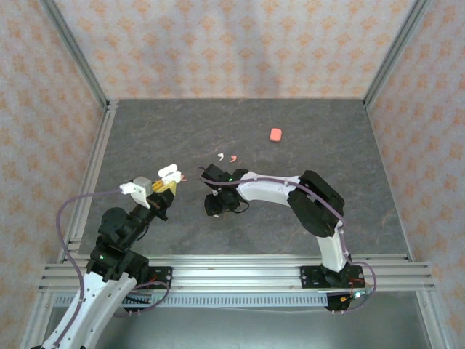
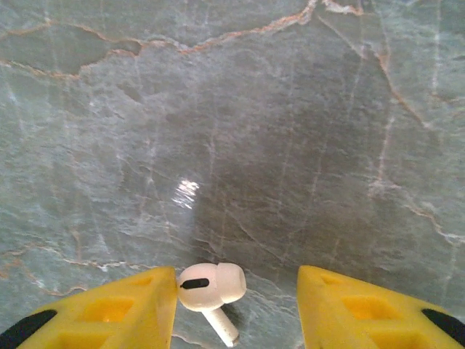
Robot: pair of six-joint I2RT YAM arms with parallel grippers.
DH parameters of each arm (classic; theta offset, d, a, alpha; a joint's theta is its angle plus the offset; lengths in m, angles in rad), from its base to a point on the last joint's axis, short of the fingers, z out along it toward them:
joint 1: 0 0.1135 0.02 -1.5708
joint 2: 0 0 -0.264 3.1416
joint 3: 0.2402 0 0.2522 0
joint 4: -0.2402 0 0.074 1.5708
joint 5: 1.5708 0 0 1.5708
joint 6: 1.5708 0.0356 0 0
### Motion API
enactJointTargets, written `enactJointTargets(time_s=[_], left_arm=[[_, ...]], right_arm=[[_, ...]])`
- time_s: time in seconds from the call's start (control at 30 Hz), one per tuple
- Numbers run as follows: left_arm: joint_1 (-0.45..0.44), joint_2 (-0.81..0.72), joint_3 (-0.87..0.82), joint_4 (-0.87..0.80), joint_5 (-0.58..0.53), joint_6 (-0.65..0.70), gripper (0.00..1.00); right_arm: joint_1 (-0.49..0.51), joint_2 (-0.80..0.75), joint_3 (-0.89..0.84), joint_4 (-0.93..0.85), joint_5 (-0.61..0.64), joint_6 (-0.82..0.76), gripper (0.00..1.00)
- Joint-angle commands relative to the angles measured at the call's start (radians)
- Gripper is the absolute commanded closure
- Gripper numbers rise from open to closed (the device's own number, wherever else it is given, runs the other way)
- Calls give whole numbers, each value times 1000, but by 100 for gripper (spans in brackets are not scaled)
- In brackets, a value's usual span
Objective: Insert the wireless bluetooth earbuds into the charging case
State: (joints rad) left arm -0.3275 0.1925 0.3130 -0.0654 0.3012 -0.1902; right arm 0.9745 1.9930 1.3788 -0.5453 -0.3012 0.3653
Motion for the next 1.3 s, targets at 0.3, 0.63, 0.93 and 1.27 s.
enactJointTargets(time_s=[0.3,0.63,0.93,1.27], left_arm=[[-7,18,33,-27,-1,11,99],[-7,27,36,-22,3,15,99],[-7,59,47,-12,22,17,99],[-8,205,96,86,93,-15,98]], right_arm=[[33,101,137,-173,100,-36,55],[33,124,168,-224,151,-34,66],[-23,122,190,-270,213,-26,73],[-222,59,153,-227,163,37,73]])
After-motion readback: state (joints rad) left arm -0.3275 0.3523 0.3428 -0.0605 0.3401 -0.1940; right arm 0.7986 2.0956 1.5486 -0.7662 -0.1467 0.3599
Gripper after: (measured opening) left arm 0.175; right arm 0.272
